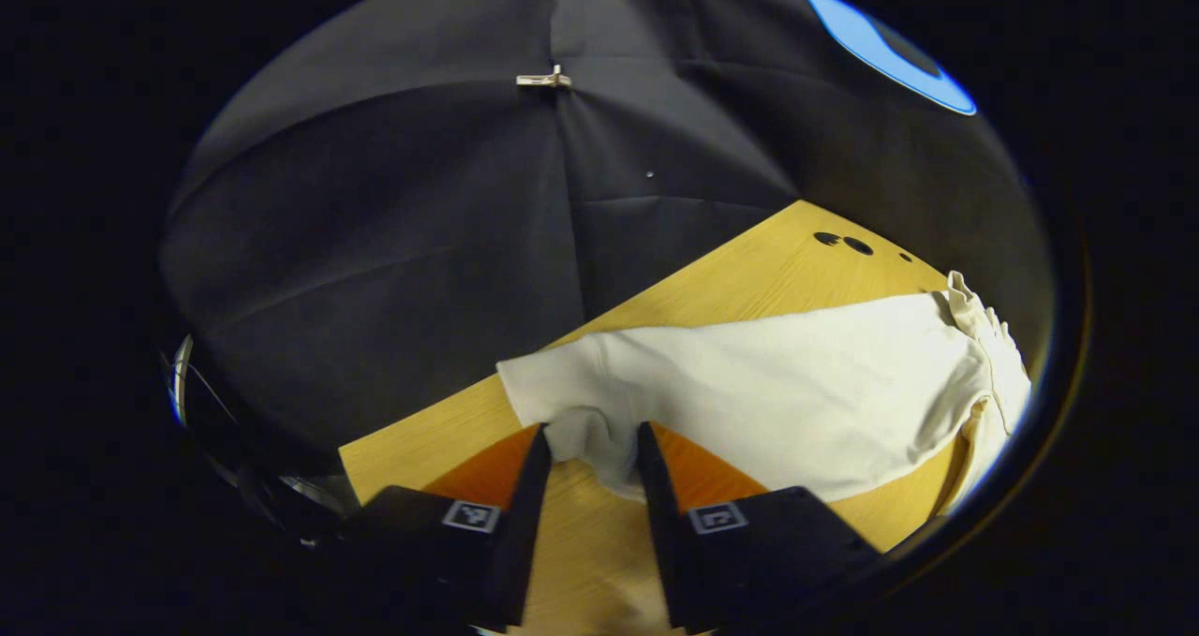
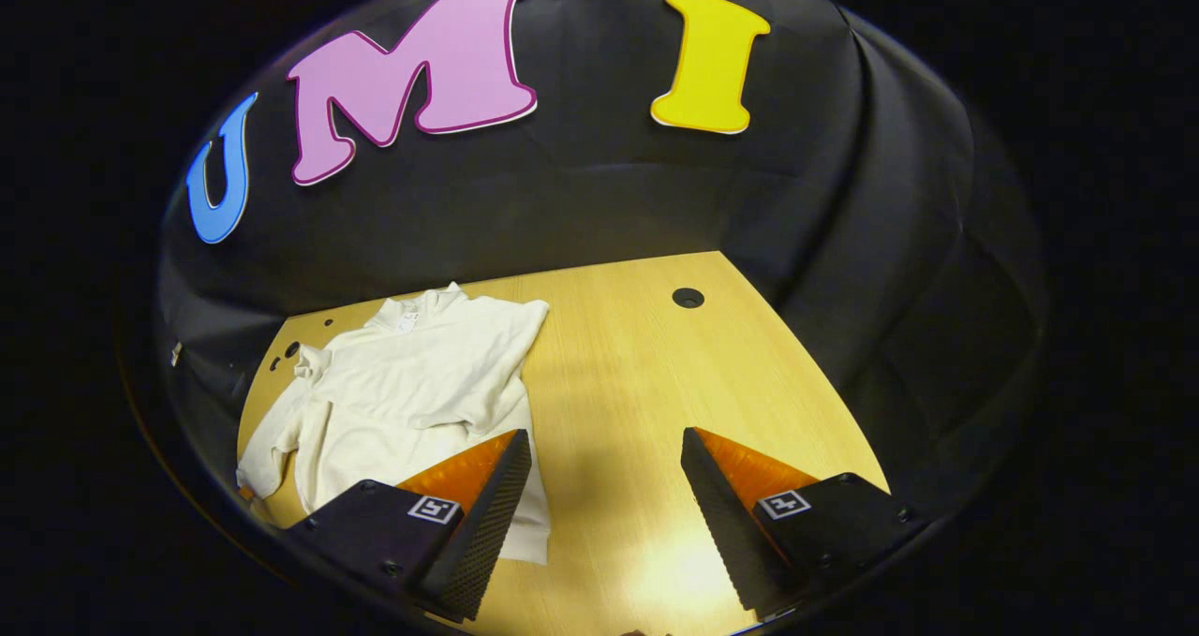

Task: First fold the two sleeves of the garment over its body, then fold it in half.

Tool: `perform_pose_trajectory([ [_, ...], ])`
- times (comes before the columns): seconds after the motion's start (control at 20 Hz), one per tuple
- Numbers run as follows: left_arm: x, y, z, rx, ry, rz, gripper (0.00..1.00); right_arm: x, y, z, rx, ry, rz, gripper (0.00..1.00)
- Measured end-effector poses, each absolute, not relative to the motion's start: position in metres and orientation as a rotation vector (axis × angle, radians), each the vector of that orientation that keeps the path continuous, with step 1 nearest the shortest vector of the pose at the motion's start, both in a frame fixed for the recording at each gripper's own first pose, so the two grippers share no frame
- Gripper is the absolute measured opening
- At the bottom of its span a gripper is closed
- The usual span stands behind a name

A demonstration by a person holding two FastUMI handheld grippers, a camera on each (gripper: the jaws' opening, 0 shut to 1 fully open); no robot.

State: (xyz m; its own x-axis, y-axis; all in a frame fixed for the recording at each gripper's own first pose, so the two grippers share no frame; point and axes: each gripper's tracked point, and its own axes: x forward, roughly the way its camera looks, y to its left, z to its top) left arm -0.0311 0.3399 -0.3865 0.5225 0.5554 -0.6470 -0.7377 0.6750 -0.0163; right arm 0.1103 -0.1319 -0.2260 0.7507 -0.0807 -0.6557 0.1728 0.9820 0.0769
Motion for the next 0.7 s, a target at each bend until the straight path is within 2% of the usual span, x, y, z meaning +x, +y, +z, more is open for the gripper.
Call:
perform_pose_trajectory([
  [0.05, -0.028, 0.341, -0.386, -0.296, 0.649, 0.784, 0.39, 0.110, -0.135, -0.224, 0.130, 0.703, -0.139, 0.99],
  [0.1, -0.023, 0.340, -0.385, -0.291, 0.642, 0.774, 0.38, 0.109, -0.138, -0.223, 0.127, 0.697, -0.139, 0.99],
  [0.3, -0.011, 0.340, -0.384, -0.257, 0.648, 0.747, 0.06, 0.107, -0.153, -0.228, 0.137, 0.697, -0.156, 0.99],
  [0.5, -0.001, 0.336, -0.371, -0.241, 0.651, 0.719, 0.07, 0.102, -0.176, -0.229, 0.153, 0.692, -0.193, 0.99],
  [0.7, 0.028, 0.333, -0.323, -0.232, 0.579, 0.699, 0.06, 0.100, -0.194, -0.232, 0.165, 0.664, -0.204, 0.99],
])
